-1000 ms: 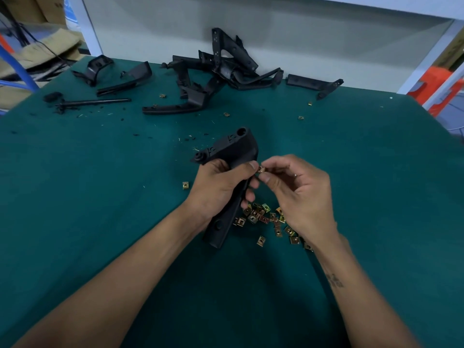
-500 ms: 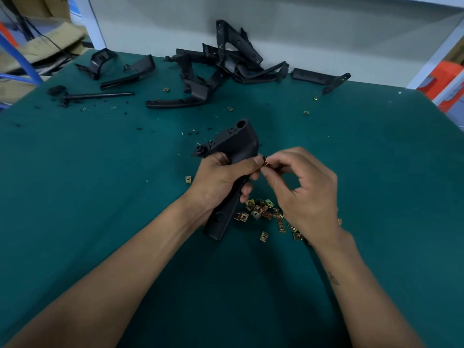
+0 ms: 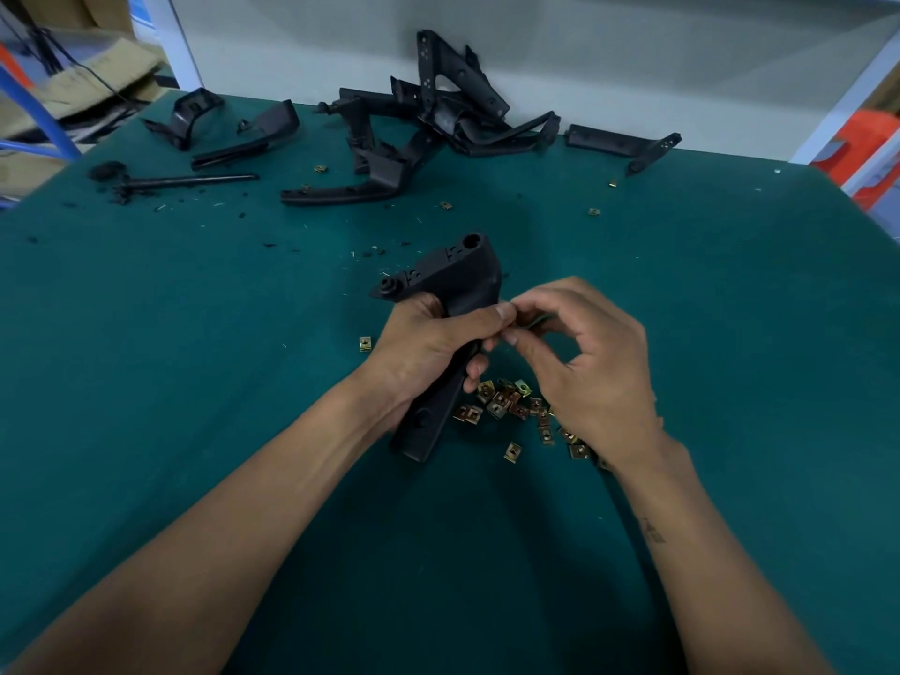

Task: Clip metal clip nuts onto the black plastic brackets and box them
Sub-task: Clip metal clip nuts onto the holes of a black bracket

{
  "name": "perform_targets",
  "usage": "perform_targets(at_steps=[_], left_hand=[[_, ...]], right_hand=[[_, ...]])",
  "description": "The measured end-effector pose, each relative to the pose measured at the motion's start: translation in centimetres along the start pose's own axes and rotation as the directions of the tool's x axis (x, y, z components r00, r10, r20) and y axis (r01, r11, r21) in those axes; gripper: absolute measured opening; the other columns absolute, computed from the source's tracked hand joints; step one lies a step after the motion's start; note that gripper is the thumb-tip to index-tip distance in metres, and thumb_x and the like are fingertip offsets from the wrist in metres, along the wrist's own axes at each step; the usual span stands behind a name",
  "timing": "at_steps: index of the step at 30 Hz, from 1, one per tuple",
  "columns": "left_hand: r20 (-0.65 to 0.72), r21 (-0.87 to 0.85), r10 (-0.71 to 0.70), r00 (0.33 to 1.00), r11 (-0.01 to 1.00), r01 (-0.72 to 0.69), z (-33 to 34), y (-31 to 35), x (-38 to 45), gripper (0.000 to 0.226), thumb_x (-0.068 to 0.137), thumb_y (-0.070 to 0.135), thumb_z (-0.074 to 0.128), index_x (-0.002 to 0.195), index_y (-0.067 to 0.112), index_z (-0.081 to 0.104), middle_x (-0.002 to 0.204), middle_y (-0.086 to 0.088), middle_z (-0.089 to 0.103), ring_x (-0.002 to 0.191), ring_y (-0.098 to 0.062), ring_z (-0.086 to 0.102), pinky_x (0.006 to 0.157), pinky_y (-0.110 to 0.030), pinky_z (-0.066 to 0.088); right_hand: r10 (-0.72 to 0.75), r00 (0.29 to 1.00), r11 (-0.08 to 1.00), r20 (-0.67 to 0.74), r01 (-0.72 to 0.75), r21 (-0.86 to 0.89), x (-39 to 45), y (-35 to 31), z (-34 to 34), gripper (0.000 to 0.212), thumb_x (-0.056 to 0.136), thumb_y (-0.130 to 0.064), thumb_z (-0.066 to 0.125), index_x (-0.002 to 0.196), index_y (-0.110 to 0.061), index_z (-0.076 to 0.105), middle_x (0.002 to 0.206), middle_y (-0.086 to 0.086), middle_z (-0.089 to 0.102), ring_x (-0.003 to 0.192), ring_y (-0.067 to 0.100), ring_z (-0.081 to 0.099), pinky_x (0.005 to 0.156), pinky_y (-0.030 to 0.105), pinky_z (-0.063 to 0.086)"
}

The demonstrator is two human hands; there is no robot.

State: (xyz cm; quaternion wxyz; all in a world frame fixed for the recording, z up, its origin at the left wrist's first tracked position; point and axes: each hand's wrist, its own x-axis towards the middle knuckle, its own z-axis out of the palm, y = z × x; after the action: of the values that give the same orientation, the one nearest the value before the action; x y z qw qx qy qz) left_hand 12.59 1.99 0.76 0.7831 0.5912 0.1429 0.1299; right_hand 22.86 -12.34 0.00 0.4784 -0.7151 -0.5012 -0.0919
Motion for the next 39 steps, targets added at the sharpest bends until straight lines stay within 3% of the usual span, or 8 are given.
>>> perform_targets(at_steps=[4, 8, 13, 20, 25, 30, 39], left_hand=[[0.015, -0.004, 0.009, 1.000, 1.000, -0.009, -0.2, -0.1, 0.2, 0.029, 0.095, 0.006, 0.067, 0.068, 0.015, 0.073, 0.062, -0.004, 0.053, 0.043, -0.013, 0.045, 0.041, -0.024, 0.040], [0.046, -0.066, -0.010, 0.999, 0.998, 0.013, -0.5, -0.2, 0.3, 0.011, 0.094, 0.010, 0.069, 0.084, 0.007, 0.073, 0.064, -0.003, 0.056, 0.044, -0.012, 0.046, 0.041, -0.022, 0.040], [0.104, -0.155, -0.086, 0.991, 0.983, 0.102, -0.8, -0.2, 0.5, 0.012, 0.082, 0.021, 0.078, 0.076, 0.012, 0.075, 0.065, -0.001, 0.054, 0.044, -0.008, 0.045, 0.040, -0.020, 0.038], [0.165, -0.106, -0.178, 0.970, 0.975, 0.197, -1.6, 0.1, 0.6, 0.021, 0.086, 0.019, 0.078, 0.068, 0.013, 0.070, 0.064, -0.001, 0.056, 0.043, -0.008, 0.045, 0.039, -0.019, 0.038], [0.182, -0.133, -0.175, 0.968, 0.971, 0.200, -1.3, 0.3, 0.3, 0.014, 0.085, 0.016, 0.075, 0.073, 0.010, 0.070, 0.061, -0.001, 0.054, 0.041, -0.007, 0.043, 0.038, -0.018, 0.036], [0.227, -0.198, -0.190, 0.955, 0.951, 0.237, -1.3, 0.5, 0.2, 0.016, 0.087, 0.016, 0.072, 0.072, 0.014, 0.069, 0.061, 0.002, 0.052, 0.041, -0.004, 0.042, 0.037, -0.016, 0.035], [0.265, -0.243, -0.184, 0.947, 0.937, 0.250, -1.2, 0.8, 0.0, 0.023, 0.088, 0.016, 0.069, 0.064, 0.018, 0.070, 0.057, 0.005, 0.050, 0.039, -0.002, 0.040, 0.036, -0.015, 0.035]], right_hand=[[-0.022, 1.000, 1.000, 0.008, 0.022, -0.010, 0.0, 0.3, 0.0, 0.016, 0.089, -0.007, 0.079, 0.103, -0.009, 0.073, 0.099, -0.003, 0.067, 0.094, 0.013, 0.067, 0.080, 0.034, 0.057], [-0.021, 0.999, 0.999, -0.027, 0.020, -0.029, -0.1, 0.5, 0.0, 0.021, 0.091, -0.010, 0.079, 0.110, -0.009, 0.072, 0.099, -0.002, 0.068, 0.092, 0.012, 0.067, 0.080, 0.032, 0.058], [-0.068, 0.998, 0.996, -0.012, 0.067, -0.051, -0.2, 0.7, 0.0, 0.017, 0.094, -0.016, 0.077, 0.108, -0.008, 0.073, 0.098, -0.001, 0.068, 0.089, 0.013, 0.067, 0.077, 0.033, 0.057], [-0.022, 0.999, 0.987, 0.043, 0.015, 0.158, 0.0, 0.4, -0.3, 0.014, 0.087, -0.004, 0.081, 0.101, -0.005, 0.075, 0.090, 0.005, 0.068, 0.082, 0.022, 0.068, 0.071, 0.039, 0.057], [-0.044, 0.998, 0.972, 0.038, 0.034, 0.234, 0.1, 0.2, -0.9, 0.016, 0.086, 0.004, 0.079, 0.101, 0.000, 0.075, 0.091, 0.009, 0.070, 0.084, 0.022, 0.069, 0.075, 0.032, 0.058], [-0.023, 0.999, 0.959, 0.027, 0.014, 0.283, 0.0, 0.1, -0.7, 0.017, 0.087, -0.001, 0.080, 0.103, -0.004, 0.074, 0.092, 0.008, 0.071, 0.085, 0.022, 0.070, 0.078, 0.029, 0.058], [0.166, 0.986, 0.866, 0.023, -0.157, 0.476, -0.2, -0.7, 0.2, 0.018, 0.086, -0.008, 0.079, 0.101, -0.015, 0.073, 0.090, 0.001, 0.070, 0.086, 0.015, 0.067, 0.081, 0.024, 0.053]])
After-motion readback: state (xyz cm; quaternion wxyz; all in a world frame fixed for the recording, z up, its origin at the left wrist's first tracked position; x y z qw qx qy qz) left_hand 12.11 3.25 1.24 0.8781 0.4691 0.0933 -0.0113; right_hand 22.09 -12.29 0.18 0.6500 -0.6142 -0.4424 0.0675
